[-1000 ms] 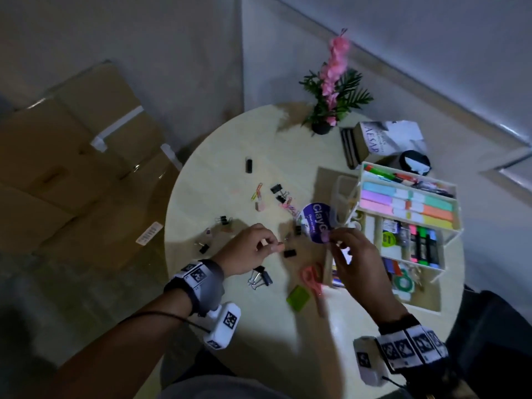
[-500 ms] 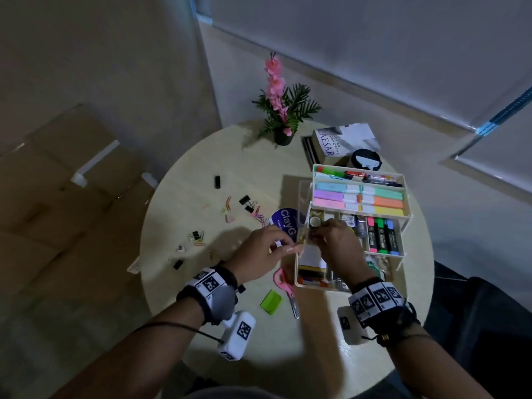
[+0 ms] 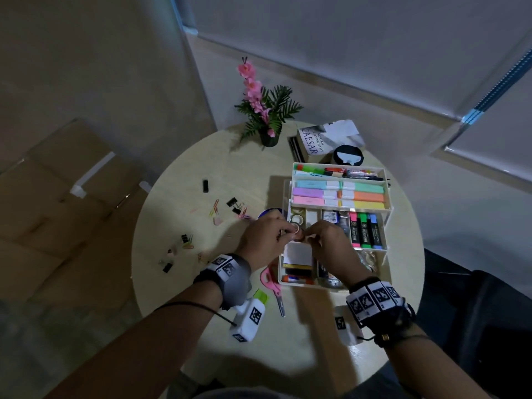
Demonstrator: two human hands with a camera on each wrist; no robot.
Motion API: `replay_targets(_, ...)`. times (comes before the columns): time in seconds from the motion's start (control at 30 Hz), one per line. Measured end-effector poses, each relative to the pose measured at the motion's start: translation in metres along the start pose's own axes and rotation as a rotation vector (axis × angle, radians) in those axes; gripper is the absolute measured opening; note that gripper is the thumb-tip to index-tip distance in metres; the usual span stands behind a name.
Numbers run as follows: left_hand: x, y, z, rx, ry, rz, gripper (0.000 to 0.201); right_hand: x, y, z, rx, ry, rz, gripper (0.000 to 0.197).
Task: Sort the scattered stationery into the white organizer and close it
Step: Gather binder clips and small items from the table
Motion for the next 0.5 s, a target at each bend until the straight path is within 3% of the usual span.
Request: replay_targets(0.5,0.0,0.024,0.023,0.062,0.167,-0.115,0.015,-0.012,-0.037,-0.008,0.055,-0.101,-0.007,0.013)
Point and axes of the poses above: each hand's wrist, its own y-axis towards the middle knuckle, its own z-axis out of the palm, x = y × z, the point moved 5 cm from there along y, towards the middle knuckle, and after that the axes turned 6 degrees about x, right-handed, at the moved point
